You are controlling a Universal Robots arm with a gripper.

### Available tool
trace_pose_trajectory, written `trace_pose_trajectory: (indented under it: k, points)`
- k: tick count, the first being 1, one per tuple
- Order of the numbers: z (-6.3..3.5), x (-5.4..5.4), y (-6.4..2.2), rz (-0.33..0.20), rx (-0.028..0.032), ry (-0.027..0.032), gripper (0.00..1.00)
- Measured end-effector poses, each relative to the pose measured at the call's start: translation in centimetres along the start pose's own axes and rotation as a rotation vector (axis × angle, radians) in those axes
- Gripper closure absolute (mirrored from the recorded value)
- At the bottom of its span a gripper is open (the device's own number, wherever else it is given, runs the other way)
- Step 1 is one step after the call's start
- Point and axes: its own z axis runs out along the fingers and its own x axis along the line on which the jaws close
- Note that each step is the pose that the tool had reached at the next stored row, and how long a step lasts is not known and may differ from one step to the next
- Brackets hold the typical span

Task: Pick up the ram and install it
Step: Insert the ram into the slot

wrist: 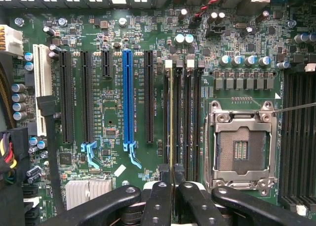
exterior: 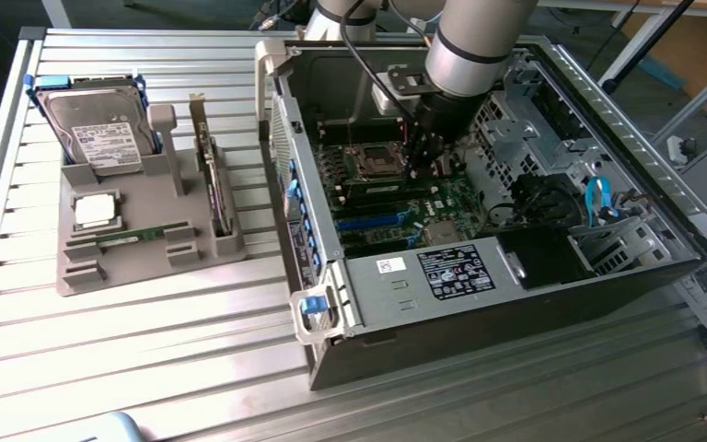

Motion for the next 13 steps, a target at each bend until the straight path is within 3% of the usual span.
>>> trace_pose_trajectory:
  k: [13]
  points:
    - [0.2,0.01,0.06,0.002,0.0001,0.0001,0.88]
